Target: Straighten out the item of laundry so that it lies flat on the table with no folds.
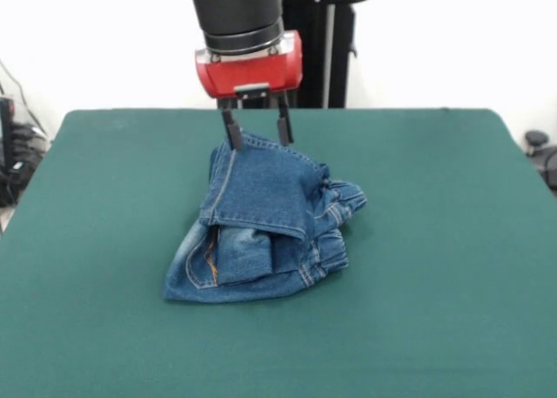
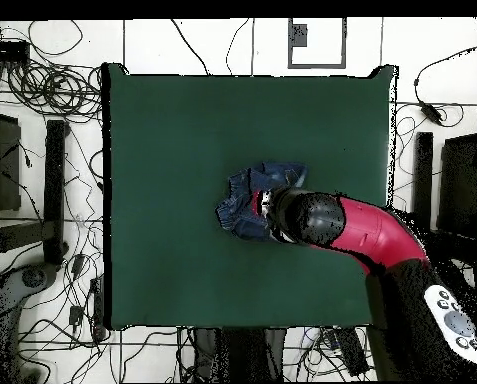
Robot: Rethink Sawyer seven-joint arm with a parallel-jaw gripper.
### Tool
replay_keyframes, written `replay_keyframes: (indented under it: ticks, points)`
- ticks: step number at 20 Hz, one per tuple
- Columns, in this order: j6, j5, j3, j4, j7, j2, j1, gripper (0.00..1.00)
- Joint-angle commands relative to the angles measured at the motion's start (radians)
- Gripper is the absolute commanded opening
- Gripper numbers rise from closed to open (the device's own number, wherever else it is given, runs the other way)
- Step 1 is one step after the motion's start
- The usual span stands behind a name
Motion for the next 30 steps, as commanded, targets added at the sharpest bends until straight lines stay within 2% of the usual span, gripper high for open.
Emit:
replay_keyframes:
  ticks: [1, 16, 24, 30]
  points:
    - [-0.014, -0.078, 0.086, 0.020, -0.071, 0.114, -0.010, 1.00]
    - [-0.090, -0.128, 0.106, -0.010, -0.022, 0.203, -0.003, 1.00]
    - [-0.083, -0.127, 0.119, -0.003, -0.044, 0.202, -0.028, 1.00]
    - [-0.019, -0.116, 0.129, -0.009, -0.067, 0.167, -0.043, 1.00]
